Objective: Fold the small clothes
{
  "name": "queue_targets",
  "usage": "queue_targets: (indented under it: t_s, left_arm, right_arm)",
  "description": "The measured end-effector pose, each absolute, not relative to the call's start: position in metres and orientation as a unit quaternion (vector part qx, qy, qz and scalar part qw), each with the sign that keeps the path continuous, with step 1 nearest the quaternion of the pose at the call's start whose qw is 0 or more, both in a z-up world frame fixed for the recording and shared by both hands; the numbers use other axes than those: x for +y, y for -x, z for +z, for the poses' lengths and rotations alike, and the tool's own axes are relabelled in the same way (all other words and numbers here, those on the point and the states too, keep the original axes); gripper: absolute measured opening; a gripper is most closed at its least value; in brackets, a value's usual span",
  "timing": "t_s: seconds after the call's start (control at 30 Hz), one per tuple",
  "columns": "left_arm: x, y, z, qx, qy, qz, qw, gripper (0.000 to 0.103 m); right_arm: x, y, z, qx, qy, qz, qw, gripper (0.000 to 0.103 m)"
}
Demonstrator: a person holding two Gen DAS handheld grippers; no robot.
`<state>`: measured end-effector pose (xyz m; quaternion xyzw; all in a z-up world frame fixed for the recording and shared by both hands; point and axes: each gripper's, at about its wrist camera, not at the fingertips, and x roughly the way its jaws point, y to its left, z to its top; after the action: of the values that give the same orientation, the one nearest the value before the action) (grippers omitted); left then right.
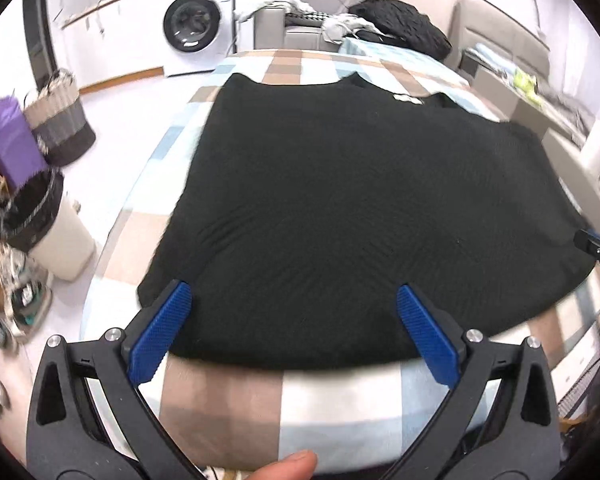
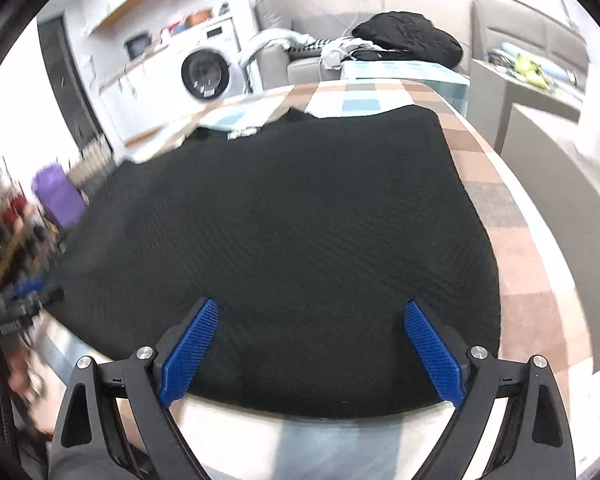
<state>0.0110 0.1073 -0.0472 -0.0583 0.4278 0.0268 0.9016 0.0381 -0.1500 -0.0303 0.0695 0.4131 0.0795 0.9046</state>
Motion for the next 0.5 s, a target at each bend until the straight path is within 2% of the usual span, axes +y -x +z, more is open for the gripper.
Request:
queue_targets:
  t_s: [0.27,0.33,0.5]
  left_arm:
    - [0.151,0.025,-0.042,0.428,0.155,0.051,0.889,0.100]
    - [0.163,0.029,-0.046,0.434,0.196,0.044,0.878,0.084]
    - [0.180,0.030,-0.052,0.453,0.252,0.026,0.855,0.072]
  right_arm:
    - [-0.141,-0.039,-0.021,0.399,-0.127,0.096,0.903,0.096]
    - [-0.134,-0.038,-0.020,0.399,-0.127,0.101,0.902,0.096]
    - [-0.119,-0.030,-0.016,0.394,-0.120,0.119,0.904,0.096]
